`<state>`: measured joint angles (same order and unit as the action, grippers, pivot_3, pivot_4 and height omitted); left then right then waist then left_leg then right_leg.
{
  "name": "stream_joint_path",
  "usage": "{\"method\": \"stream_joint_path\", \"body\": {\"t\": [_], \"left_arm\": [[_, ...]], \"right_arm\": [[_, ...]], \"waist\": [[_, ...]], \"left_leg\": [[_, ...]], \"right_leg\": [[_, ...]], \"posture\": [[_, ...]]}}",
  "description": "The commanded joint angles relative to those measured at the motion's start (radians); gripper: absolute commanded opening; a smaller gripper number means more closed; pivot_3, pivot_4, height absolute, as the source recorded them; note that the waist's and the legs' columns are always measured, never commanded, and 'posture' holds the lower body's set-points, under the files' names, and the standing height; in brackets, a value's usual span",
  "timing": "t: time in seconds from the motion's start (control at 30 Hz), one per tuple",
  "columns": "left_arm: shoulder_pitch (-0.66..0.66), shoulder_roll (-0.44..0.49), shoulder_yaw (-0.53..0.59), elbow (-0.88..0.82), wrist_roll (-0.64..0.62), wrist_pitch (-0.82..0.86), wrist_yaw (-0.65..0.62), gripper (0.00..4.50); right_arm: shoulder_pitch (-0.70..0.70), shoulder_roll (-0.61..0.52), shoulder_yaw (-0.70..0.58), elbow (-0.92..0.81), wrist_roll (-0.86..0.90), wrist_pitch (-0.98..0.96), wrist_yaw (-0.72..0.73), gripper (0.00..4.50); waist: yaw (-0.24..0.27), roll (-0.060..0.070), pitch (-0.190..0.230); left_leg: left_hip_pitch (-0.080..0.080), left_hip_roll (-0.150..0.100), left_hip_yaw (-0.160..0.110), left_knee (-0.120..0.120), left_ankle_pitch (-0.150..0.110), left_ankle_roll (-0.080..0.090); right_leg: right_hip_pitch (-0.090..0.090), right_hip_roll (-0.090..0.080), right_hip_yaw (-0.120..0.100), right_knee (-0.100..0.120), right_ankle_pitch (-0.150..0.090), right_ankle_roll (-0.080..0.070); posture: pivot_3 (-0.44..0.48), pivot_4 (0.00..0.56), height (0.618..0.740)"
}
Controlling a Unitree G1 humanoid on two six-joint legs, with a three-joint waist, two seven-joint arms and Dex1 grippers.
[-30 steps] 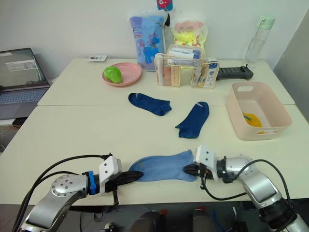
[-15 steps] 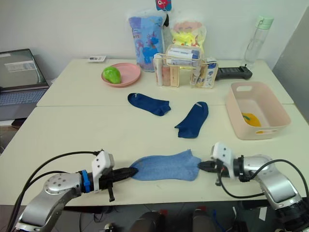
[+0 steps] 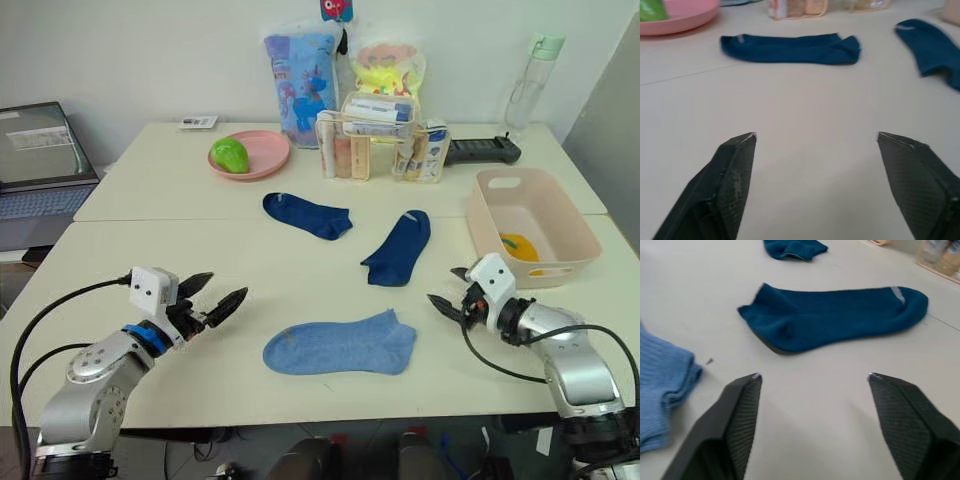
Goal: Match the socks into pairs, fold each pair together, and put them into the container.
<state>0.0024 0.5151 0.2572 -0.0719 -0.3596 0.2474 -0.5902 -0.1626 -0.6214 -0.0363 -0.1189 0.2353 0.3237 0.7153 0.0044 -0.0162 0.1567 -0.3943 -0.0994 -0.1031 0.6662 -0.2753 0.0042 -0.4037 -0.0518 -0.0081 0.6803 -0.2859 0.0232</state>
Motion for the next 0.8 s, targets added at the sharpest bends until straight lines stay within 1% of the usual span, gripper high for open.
{"method": "stream_joint_path", "body": {"t": [0.03,0.37,0.5,0.67,0.73,0.8], "left_arm": [[0.01,-0.008,0.012,0.0,0.036,-0.063,0.026,4.5],[0.012,0.002,-0.005,-0.006,0.041,-0.059,0.001,4.5],[0.009,0.007,-0.018,-0.013,0.038,-0.054,-0.02,4.5],[0.005,0.006,-0.018,-0.017,0.037,-0.045,-0.037,4.5],[0.006,0.006,-0.023,-0.017,0.043,-0.046,-0.045,4.5],[0.009,0.006,-0.028,-0.022,0.043,-0.046,-0.052,4.5]], "right_arm": [[0.006,-0.004,-0.012,-0.001,-0.036,-0.059,-0.02,4.49],[0.018,-0.007,-0.005,-0.005,-0.044,-0.063,0.003,4.49],[0.021,-0.006,-0.003,-0.04,-0.014,-0.016,0.029,4.49],[0.056,-0.043,0.016,-0.167,0.14,0.214,0.142,4.49],[0.06,-0.044,0.021,-0.218,0.217,0.334,0.151,4.49],[0.047,-0.04,0.04,-0.246,0.246,0.421,0.132,4.49]], "waist": [[0.0,0.0,0.0],[-0.002,0.0,0.0],[-0.002,0.0,0.0],[-0.003,0.0,0.0],[-0.002,0.0,0.0],[-0.001,0.0,0.0]], "left_leg": [[0.0,0.0,0.0,0.0,0.0,0.0],[0.0,0.0,0.0,0.0,0.0,0.0],[0.0,0.0,0.0,0.0,0.0,0.0],[0.0,0.0,0.0,0.0,0.0,0.0],[0.0,0.0,-0.001,0.0,0.0,0.0],[0.0,0.0,-0.001,0.0,0.0,0.0]], "right_leg": [[0.0,0.0,0.0,0.0,0.0,0.0],[0.0,0.0,0.0,0.0,0.0,0.0],[0.0,0.0,0.0,0.0,0.0,0.0],[0.0,0.0,0.0,0.0,0.0,0.0],[0.0,0.0,0.0,0.0,0.0,0.0],[0.0,0.0,0.0,0.0,0.0,0.0]], "posture": [[0.0,0.15,0.74],[0.0,0.15,0.74],[0.0,0.15,0.74],[0.0,0.15,0.74],[0.0,0.15,0.74],[0.0,0.15,0.74]]}}
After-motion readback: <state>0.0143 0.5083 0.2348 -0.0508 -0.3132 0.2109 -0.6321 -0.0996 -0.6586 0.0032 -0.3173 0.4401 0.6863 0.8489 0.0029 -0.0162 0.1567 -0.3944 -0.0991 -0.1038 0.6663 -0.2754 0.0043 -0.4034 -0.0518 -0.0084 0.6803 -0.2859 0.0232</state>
